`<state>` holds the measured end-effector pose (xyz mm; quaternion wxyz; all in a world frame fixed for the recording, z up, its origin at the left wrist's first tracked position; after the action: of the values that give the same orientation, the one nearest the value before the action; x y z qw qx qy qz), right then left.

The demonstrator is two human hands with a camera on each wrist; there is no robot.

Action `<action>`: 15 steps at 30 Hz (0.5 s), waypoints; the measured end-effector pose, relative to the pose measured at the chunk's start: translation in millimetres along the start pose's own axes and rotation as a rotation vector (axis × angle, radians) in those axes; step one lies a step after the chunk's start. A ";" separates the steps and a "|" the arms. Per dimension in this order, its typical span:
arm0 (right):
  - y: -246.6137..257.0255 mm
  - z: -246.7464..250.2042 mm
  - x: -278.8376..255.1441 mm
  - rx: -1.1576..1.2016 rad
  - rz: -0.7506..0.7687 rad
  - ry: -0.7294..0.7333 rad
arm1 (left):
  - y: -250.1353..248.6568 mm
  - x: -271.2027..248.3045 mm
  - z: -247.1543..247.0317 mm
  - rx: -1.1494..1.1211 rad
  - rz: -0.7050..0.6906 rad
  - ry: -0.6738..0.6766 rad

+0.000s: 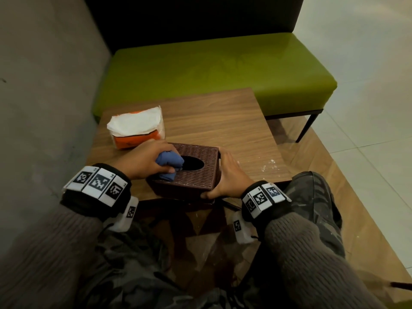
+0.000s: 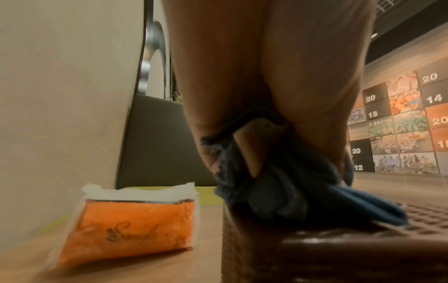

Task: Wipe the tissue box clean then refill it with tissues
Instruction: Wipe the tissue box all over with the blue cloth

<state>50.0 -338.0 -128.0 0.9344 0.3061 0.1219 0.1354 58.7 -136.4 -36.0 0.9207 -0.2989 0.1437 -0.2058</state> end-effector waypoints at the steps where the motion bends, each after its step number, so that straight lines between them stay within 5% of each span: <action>1: -1.1 2.7 3.5 0.023 0.013 0.032 | 0.9 -0.6 0.4 -0.011 0.015 -0.008; 4: -6.5 16.6 7.1 0.116 -0.033 0.069 | 4.4 2.2 -6.0 -0.004 0.074 -0.063; 10: 17.9 0.1 -24.0 0.025 -0.058 -0.354 | 1.0 4.5 -21.1 0.001 0.211 -0.272; 15: 47.3 -26.8 -28.9 -0.092 -0.150 -0.233 | -9.9 9.5 -31.5 0.031 0.348 -0.332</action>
<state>6.2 -296.3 -116.2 0.9628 0.2665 0.0289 0.0341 51.9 -163.6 -55.9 0.9578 -0.2850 0.0367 0.0054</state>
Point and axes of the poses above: each hand's wrist, its own x-axis towards the middle knuckle, its own z-axis out of the back of the hand, y = z × x, the point moved 3 cm from there along x, towards the middle knuckle, and after that the axes turned 14 degrees about -x, right-handed, at the moved point
